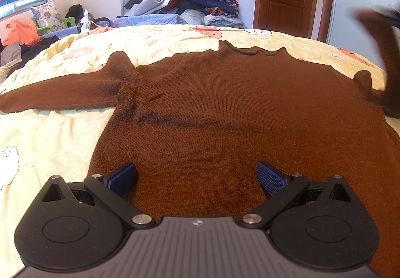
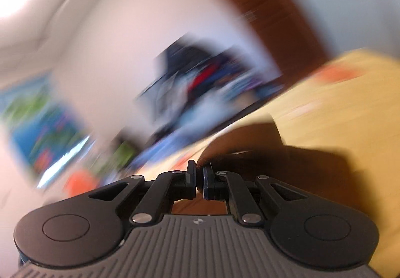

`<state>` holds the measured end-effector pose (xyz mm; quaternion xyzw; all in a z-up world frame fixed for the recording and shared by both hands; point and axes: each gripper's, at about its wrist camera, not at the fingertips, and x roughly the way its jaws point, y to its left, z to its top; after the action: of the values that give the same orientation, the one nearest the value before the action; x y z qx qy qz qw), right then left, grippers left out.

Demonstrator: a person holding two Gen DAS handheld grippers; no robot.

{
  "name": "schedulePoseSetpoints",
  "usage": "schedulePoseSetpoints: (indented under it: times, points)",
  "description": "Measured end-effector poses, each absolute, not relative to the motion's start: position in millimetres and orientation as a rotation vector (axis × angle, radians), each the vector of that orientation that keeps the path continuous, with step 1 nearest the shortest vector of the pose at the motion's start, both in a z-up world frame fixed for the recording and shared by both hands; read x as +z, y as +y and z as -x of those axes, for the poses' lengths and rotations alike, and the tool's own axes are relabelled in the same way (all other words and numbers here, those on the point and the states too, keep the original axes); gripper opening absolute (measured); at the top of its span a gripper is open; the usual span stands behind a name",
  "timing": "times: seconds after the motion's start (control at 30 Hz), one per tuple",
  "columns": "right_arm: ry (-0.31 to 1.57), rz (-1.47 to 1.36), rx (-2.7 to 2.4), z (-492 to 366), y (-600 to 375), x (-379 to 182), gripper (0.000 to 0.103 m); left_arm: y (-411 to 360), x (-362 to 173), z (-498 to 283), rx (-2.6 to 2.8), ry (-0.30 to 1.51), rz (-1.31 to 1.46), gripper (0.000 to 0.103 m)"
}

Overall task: Fold small clothes
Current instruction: 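Grasp the sweater sleeve with the right tool and fold it across the body, then grasp the other sleeve cuff with the left tool and fold it across the body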

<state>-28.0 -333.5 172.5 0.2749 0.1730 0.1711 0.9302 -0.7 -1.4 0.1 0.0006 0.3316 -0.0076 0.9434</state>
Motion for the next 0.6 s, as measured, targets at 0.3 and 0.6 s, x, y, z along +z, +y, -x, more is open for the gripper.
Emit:
schedulePoseSetpoints:
  times: [0.3,0.6]
  points:
    - [0.597,-0.374,0.49,66,-203,105,0.081,28,13,2,-0.105,0.703,0.183,0.103]
    - [0.609,-0.297,0.395,89,-223,65,0.092,66,22,-106,-0.171,0.849,0.725,0.101]
